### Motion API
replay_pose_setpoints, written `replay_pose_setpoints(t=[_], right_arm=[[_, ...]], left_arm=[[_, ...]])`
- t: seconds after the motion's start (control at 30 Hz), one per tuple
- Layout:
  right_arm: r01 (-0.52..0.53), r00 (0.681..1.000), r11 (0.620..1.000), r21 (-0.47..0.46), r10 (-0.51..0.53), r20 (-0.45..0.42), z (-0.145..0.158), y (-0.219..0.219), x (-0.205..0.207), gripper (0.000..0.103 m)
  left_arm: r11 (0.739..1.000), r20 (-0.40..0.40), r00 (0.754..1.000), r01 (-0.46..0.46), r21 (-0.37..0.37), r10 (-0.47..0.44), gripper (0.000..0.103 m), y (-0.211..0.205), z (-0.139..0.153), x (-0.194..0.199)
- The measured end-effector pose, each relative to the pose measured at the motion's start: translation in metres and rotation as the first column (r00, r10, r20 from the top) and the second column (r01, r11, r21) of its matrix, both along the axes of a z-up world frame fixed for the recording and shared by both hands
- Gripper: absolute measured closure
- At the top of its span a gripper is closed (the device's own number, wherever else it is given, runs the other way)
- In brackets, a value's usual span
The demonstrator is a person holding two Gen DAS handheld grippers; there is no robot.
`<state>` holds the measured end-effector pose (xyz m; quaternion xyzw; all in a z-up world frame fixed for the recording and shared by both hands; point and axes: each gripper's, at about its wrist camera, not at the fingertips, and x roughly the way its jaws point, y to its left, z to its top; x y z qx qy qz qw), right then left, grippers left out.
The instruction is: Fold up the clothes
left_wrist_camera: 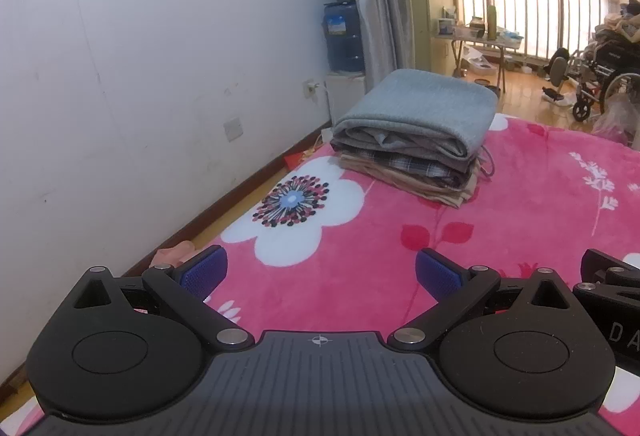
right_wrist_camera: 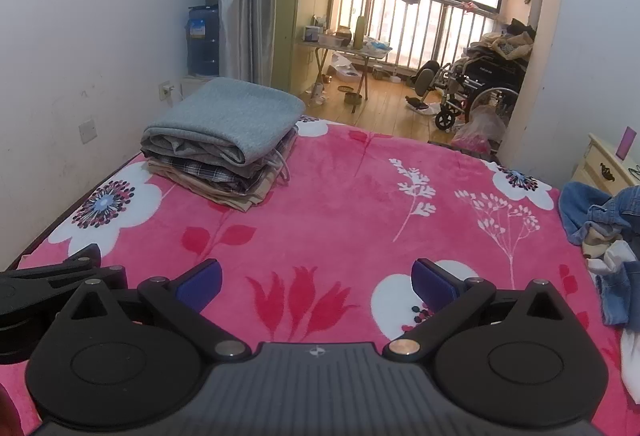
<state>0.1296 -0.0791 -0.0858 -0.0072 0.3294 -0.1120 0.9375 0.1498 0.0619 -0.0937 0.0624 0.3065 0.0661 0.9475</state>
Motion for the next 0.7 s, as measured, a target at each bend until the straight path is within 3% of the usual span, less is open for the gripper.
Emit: replay_pose_setpoints(t=[0.7], right_arm=[[0.005,1.000,1.000,0.006,-0.005,0.004,0.0003,-0.0002,-0.0003,0.000]], left_arm=[[1.000,0.001,1.000,-0.002,0.002,0.002,0.002,-0.0005,0.0003,-0.0001]])
